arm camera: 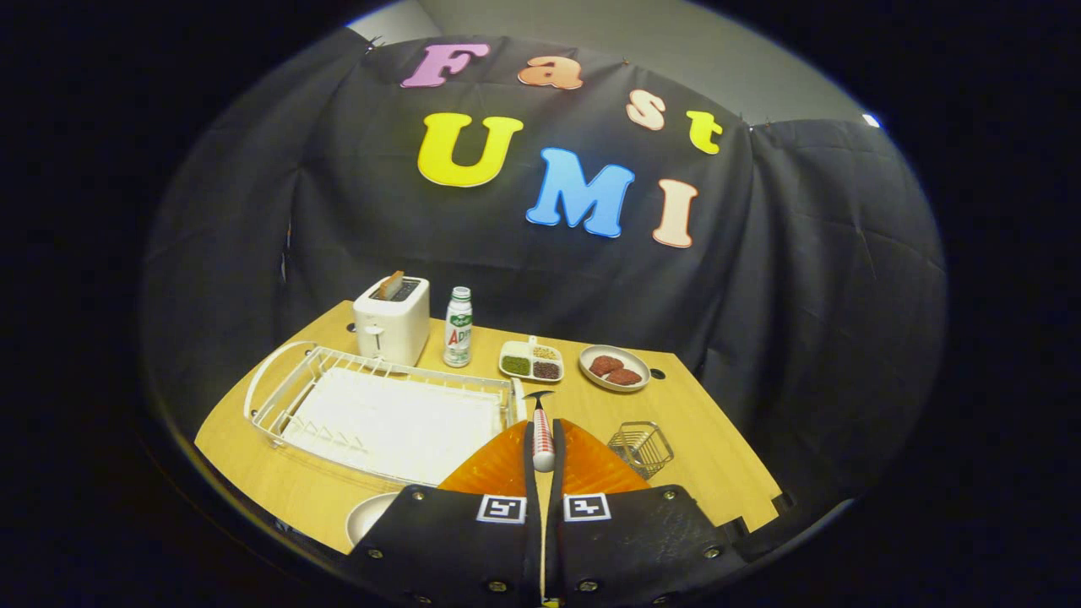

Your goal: Take the plate from the dish rack, then take the spoon from the basket and place it into the plate.

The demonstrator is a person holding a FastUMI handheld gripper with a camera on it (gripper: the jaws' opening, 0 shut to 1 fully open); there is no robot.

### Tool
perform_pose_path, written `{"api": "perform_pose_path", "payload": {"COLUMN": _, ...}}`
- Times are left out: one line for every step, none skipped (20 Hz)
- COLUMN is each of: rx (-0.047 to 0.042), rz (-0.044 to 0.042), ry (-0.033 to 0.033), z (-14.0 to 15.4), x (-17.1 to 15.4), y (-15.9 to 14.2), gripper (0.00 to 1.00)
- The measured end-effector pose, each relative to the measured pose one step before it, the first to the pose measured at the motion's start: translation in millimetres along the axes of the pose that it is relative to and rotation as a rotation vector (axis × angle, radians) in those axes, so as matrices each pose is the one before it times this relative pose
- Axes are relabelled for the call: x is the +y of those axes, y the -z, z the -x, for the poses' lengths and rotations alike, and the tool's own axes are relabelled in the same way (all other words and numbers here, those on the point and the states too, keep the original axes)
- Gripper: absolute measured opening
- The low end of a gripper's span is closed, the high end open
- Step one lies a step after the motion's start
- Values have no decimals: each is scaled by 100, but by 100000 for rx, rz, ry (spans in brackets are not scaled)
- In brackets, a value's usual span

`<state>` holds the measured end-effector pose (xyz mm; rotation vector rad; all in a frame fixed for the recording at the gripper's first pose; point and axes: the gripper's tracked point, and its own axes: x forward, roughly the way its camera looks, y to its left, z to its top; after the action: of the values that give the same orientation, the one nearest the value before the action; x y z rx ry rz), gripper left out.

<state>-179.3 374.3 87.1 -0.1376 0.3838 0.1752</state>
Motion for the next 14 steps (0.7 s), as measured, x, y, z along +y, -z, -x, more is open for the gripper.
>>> {"api": "perform_pose_path", "payload": {"rx": 143, "rz": 461, "ry": -1687, "z": 601, "x": 1099, "y": 171, "gripper": 2}}
{"api": "perform_pose_path", "payload": {"rx": 223, "rz": 414, "ry": -1912, "z": 633, "x": 1144, "y": 283, "gripper": 2}}
{"api": "perform_pose_path", "payload": {"rx": 455, "rz": 467, "ry": -1836, "z": 583, "x": 1236, "y": 485, "gripper": 2}}
{"api": "perform_pose_path", "payload": {"rx": 472, "rz": 533, "ry": -1523, "z": 650, "x": 1060, "y": 406, "gripper": 2}}
{"api": "perform_pose_path", "payload": {"rx": 411, "rz": 379, "ry": -1173, "z": 470, "x": 927, "y": 452, "gripper": 2}}
{"api": "perform_pose_path", "payload": {"rx": 568, "rz": 192, "ry": -979, "z": 473, "x": 850, "y": 508, "gripper": 2}}
{"api": "perform_pose_path", "payload": {"rx": 430, "rz": 150, "ry": -1073, "z": 462, "x": 829, "y": 605, "gripper": 2}}
{"api": "perform_pose_path", "payload": {"rx": 266, "rz": 191, "ry": -866, "z": 474, "x": 656, "y": 353, "gripper": 2}}
{"api": "perform_pose_path", "payload": {"rx": 252, "rz": 136, "ry": -832, "z": 414, "x": 586, "y": 384, "gripper": 2}}
{"api": "perform_pose_path", "payload": {"rx": 444, "rz": 154, "ry": -916, "z": 487, "x": 593, "y": 402, "gripper": 2}}
{"api": "perform_pose_path", "payload": {"rx": 151, "rz": 193, "ry": -556, "z": 342, "x": 360, "y": 313, "gripper": 2}}
{"api": "perform_pose_path", "payload": {"rx": 357, "rz": 190, "ry": -328, "z": 455, "x": 312, "y": 422, "gripper": 2}}
{"api": "perform_pose_path", "payload": {"rx": 352, "rz": 45, "ry": -90, "z": 364, "x": 245, "y": 458, "gripper": 2}}
{"api": "perform_pose_path", "payload": {"rx": 505, "rz": -160, "ry": -39, "z": 342, "x": 138, "y": 431, "gripper": 2}}
